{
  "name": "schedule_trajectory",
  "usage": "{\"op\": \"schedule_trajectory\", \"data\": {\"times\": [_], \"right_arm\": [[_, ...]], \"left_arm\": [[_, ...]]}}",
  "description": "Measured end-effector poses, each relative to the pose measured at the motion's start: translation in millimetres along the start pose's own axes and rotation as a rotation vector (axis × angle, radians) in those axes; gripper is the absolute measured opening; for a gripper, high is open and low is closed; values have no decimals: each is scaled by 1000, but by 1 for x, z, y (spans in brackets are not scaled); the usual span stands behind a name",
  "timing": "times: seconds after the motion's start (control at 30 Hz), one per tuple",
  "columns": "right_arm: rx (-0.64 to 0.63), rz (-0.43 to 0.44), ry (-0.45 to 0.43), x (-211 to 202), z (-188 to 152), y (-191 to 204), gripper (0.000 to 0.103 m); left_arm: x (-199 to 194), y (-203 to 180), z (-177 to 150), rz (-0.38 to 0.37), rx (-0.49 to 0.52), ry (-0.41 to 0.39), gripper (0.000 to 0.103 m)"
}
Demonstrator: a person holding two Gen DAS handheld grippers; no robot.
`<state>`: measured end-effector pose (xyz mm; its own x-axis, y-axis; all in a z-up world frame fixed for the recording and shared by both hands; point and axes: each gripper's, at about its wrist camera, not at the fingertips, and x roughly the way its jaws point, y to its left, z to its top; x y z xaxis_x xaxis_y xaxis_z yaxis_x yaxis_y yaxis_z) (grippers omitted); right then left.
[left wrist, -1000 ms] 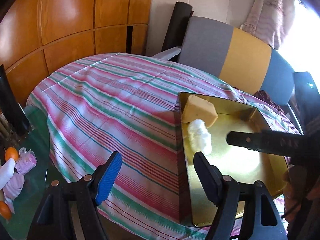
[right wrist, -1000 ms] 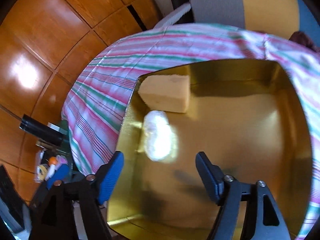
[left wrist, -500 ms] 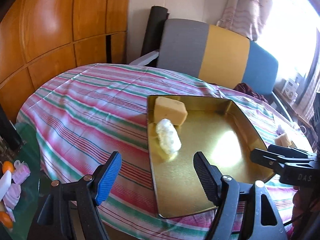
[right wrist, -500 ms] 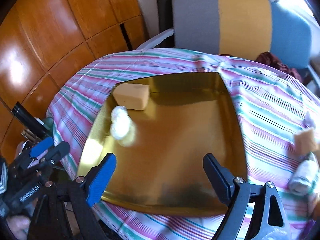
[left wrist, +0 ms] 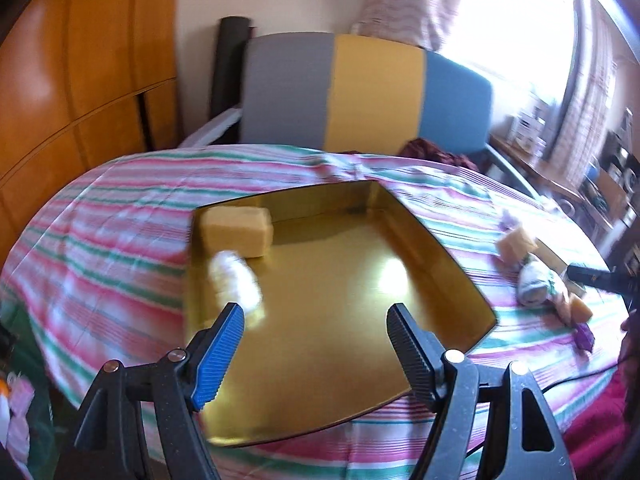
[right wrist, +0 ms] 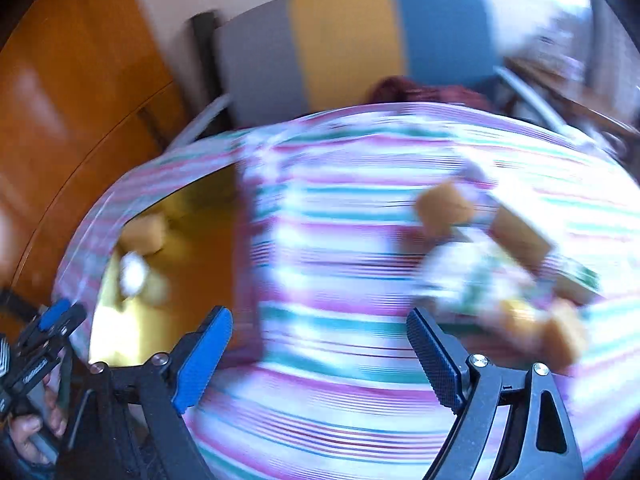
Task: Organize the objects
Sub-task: 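Grasp the purple packet with the right tool while the left tool grasps the white cloth roll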
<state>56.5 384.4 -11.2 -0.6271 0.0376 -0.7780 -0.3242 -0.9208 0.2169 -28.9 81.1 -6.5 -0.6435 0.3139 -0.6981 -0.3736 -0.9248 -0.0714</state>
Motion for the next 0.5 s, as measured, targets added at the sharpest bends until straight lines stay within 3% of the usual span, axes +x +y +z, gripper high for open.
{"op": "schedule_trajectory", "data": {"times": [0.3,0.4,0.5], "right_arm": [[357,-235,-115,-67,-12,-155,92],[465,-256,-104,-73,-23,-190,92],[490,-226,-35,-65,-34,-205,92]], "left_arm": [[20,-89,8,-186,189,53,70],[27,-118,9,-227,242,73,70],[31,-142,8,-263,282,97,70]]}}
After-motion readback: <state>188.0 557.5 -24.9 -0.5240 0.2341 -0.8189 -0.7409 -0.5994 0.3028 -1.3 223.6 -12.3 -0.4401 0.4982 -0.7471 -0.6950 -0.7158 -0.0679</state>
